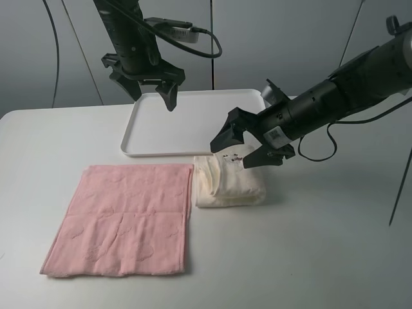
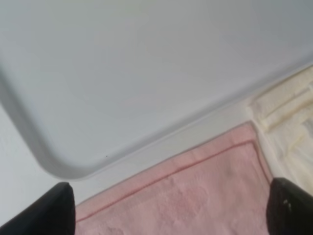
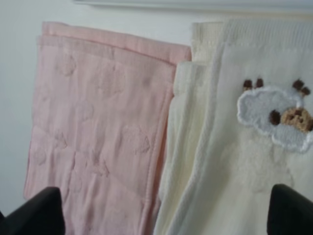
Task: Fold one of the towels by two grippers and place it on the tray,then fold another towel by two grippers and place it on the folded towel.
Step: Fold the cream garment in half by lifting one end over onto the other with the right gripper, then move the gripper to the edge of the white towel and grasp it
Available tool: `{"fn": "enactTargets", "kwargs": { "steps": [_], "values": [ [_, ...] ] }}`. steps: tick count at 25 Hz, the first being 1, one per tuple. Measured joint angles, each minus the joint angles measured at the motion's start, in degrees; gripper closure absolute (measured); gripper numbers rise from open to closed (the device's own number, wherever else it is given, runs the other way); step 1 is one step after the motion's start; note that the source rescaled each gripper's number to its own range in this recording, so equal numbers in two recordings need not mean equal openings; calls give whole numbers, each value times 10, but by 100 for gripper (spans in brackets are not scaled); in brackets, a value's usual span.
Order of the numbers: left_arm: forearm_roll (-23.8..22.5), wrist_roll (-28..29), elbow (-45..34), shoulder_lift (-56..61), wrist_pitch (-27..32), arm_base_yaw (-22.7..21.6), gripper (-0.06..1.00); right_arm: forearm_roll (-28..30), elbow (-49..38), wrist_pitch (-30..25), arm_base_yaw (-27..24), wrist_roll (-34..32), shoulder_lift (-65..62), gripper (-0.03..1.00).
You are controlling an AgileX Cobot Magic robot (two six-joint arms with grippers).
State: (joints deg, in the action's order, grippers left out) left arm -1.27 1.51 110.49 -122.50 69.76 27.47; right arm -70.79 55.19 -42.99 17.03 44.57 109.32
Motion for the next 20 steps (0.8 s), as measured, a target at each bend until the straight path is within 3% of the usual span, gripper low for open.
{"fn": "enactTargets", "kwargs": {
  "steps": [3, 9, 14, 20],
  "values": [
    [0, 0, 0, 5, 0, 0, -5, 43, 0, 24, 0, -16, -22, -3],
    [6, -5, 0, 73, 1, -7, -5, 205, 0, 68, 0, -138, -52, -3],
    [0, -15, -19, 140, 0, -11, -5, 230, 0, 81, 0, -188, -53, -3],
    [-15, -15, -132, 191, 1, -47, -5, 247, 25, 62, 0, -198, -14, -3]
  ]
}}
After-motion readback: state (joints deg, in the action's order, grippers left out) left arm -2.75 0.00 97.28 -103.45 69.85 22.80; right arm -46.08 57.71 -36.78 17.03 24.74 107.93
